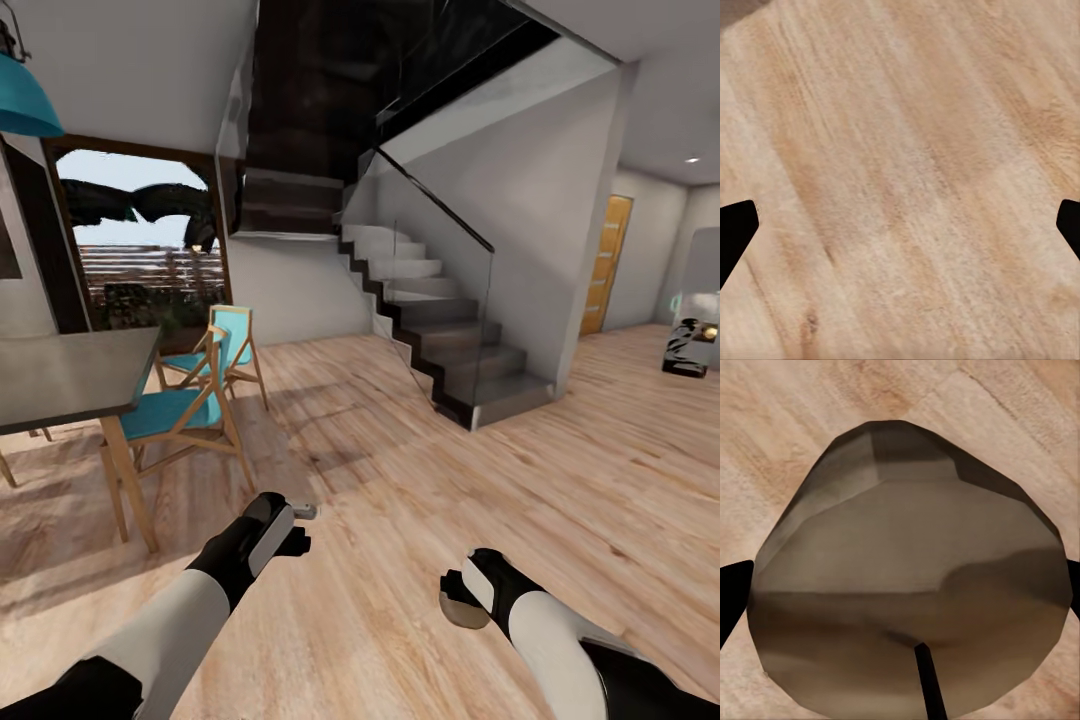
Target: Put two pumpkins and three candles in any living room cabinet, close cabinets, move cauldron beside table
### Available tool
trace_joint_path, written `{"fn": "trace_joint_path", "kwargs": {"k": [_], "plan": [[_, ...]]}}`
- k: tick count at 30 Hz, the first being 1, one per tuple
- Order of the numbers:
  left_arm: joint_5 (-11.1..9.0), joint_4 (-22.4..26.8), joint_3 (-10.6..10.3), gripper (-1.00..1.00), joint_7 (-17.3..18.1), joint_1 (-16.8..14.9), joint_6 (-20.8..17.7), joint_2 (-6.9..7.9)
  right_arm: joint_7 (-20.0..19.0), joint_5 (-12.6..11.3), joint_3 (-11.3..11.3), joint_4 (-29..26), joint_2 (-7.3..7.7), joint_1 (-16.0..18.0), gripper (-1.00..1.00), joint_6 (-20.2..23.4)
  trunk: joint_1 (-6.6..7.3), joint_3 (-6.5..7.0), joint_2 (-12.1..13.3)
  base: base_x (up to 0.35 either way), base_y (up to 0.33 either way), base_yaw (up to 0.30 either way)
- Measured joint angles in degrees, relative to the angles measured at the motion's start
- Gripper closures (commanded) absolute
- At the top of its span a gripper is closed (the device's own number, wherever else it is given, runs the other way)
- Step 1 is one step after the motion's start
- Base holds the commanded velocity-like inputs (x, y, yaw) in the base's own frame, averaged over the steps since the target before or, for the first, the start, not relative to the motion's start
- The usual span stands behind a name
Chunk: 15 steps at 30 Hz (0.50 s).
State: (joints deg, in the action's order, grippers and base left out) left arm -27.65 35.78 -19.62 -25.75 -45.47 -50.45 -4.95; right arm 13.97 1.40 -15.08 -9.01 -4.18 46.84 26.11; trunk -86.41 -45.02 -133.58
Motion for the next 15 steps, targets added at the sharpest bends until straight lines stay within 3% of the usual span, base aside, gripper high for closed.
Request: {"fn": "trace_joint_path", "kwargs": {"k": [15], "plan": [[0.1, -0.1, 0.0, -1.0, 0.0, 0.1, 0.0, 0.0, 0.0, 0.0, 0.0, 0.1, -0.08, 0.0, 1.0, 0.0, 3.3, 1.47, 6.0, 0.0, 0.0, 0.134]]}}
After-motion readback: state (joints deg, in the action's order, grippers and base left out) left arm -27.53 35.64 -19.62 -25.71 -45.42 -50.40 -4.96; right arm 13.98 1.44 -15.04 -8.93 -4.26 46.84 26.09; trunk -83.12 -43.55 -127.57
